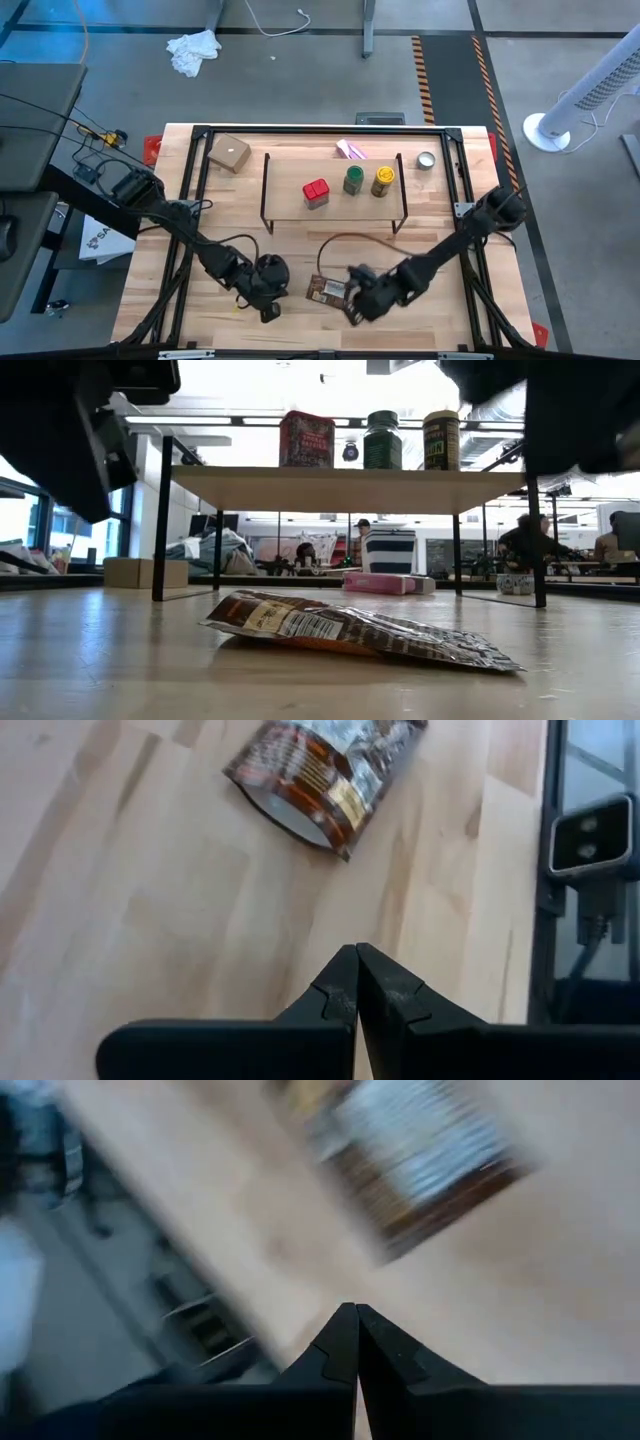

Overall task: Shelf spices
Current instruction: Put the seasoning pack on the shelf

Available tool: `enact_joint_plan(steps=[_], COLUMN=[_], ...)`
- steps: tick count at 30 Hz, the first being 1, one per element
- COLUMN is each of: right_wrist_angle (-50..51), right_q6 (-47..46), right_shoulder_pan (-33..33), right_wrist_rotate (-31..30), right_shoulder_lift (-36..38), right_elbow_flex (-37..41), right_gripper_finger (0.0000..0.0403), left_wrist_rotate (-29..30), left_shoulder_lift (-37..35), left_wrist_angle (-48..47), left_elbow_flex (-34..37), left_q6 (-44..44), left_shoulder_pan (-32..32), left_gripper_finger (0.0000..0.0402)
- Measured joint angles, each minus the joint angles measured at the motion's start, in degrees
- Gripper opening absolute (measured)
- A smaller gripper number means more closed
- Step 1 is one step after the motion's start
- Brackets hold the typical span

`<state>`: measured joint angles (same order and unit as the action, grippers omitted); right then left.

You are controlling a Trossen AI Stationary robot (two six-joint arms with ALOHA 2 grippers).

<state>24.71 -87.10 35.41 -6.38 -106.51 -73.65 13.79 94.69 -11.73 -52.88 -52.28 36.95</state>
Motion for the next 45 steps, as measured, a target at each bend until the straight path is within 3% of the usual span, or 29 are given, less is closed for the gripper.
enact_joint_plan(steps=[4,8,14,21,32,45], right_wrist_angle=[1.18,0.99,2.0,-0.72,-4.99,-9.17], right_q6=[3.57,6.4,8.34,12.04,1.93,-14.64], right_shoulder_pan=[-3.24,-6.7,-9.79,-11.46,-8.31,-1.32], right_wrist_rotate=[-0.86,-0.21,-5.14,-2.06,-5.93,-9.07], right_shoulder_lift=[4.72,4.62,2.19,-1.99,-5.48,-5.83], right_elbow_flex=[6.55,8.88,8.97,8.97,8.82,8.82], right_gripper_finger=[0.0,0.0,0.0,0.0,0.0,0.0], left_wrist_rotate=[4.76,7.89,7.71,7.54,6.47,2.26], left_shoulder_lift=[0.87,2.64,7.33,13.05,17.66,17.69], left_wrist_angle=[1.92,5.61,6.03,7.39,11.72,12.17], left_elbow_flex=[0.0,0.0,-1.81,-4.83,-5.63,-5.62], left_q6=[-4.15,-7.91,-12.98,-14.62,-13.34,-1.97], left_shoulder_pan=[0.96,2.29,3.81,3.42,-1.35,-6.33], left_gripper_finger=[0.0,0.0,0.0,0.0,0.0,0.0])
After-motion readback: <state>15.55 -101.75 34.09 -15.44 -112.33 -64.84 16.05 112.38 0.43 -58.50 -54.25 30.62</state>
